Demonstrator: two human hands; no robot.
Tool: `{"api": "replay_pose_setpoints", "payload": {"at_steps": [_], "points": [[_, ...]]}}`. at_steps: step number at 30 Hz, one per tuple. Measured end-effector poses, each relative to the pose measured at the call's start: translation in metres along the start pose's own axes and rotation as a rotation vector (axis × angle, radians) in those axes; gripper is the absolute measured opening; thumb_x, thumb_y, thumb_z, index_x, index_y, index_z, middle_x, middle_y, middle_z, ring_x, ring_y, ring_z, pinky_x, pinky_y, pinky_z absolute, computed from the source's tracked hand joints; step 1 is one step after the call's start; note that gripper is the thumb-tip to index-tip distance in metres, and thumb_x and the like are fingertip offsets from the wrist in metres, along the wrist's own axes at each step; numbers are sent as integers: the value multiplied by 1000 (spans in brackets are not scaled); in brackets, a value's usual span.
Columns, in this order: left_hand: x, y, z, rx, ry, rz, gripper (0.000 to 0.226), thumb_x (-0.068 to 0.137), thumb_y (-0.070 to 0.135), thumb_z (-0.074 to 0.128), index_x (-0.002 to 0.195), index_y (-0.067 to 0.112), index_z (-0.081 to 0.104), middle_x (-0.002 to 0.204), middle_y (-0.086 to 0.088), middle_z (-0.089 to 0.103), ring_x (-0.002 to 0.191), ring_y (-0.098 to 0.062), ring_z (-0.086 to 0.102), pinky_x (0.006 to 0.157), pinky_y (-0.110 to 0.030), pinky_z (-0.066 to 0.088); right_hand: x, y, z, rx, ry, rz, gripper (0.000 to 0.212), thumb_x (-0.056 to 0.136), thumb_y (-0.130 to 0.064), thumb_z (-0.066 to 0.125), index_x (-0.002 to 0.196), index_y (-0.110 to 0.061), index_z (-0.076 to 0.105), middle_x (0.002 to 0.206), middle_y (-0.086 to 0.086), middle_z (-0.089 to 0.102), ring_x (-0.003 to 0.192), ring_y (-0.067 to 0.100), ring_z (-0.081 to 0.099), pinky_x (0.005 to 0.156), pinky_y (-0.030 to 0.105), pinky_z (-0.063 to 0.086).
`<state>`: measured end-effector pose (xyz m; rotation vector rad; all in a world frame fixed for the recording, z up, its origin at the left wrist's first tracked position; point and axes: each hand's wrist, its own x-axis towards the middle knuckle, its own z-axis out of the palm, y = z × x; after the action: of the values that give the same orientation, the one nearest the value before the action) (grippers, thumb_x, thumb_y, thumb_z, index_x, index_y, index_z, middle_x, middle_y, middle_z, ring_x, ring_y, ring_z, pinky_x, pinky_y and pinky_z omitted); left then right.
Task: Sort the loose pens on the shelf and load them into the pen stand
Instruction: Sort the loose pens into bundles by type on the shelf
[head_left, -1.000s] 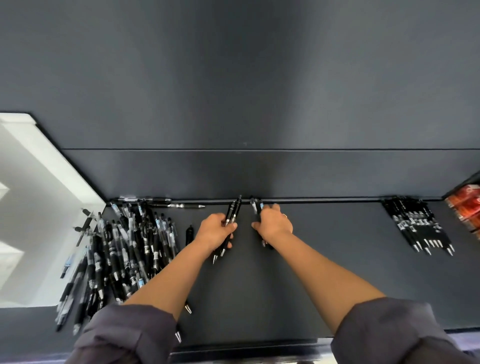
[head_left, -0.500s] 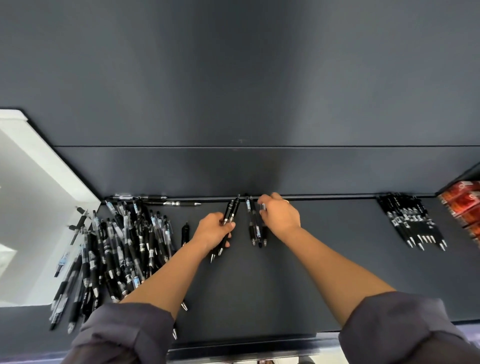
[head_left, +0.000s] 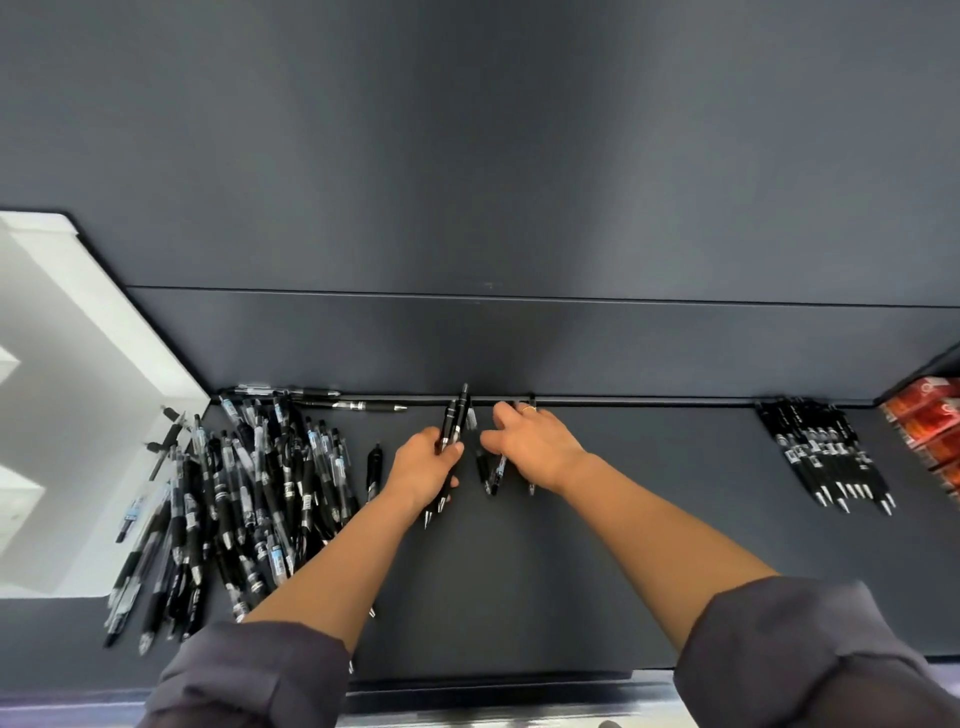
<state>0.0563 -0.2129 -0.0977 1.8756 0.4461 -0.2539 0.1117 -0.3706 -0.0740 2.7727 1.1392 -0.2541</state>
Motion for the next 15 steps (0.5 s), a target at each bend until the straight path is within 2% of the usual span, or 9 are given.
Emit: {"api": "replay_pose_setpoints", "payload": {"at_steps": [3,6,9,11,13,15], "points": [[1,3,1,2,37,35,26,95,19,50,74,13,38,77,-2,47,67,-21,60,54,-36,52,-4,3,-5,68,74,2,25,87,-3,50,109,-13,52,120,8,41,104,29,42,80,35,42],[3,7,5,6,40,51,25,96,18,49,73,15,38,77,-1,47,73,-22,59,56,-35,53,-11,9,-12,195,241,123,26,90,0,45,111,-11,54,120,8,48,103,28,46,82,39,46],[5,10,11,4,15,56,17,96,16,48,80,13,44,78,-1,49,76,-23,59,58,-36,53,-19,20,-18,241,402,291,23,99,-15,40,118,-11,53,117,7,52,103,26,50,81,33,42],[6,13,14,12,4,65,12,97,16,47,91,7,47,79,-2,49,78,-23,58,60,-36,53,-23,27,-20,304,380,414,26,101,-22,38,121,-8,48,117,10,53,102,30,53,76,36,42],[7,15,16,12,1,64,12,97,17,45,95,5,47,80,-1,49,78,-22,57,60,-35,52,-25,32,-18,401,247,529,27,100,-23,41,119,-4,44,115,15,55,100,35,56,70,38,41],[7,16,18,-1,4,60,11,98,18,43,96,7,46,81,0,48,75,-19,55,59,-34,51,-25,33,-11,526,102,619,27,97,-22,48,115,-3,44,113,20,58,101,39,57,71,37,41]]}}
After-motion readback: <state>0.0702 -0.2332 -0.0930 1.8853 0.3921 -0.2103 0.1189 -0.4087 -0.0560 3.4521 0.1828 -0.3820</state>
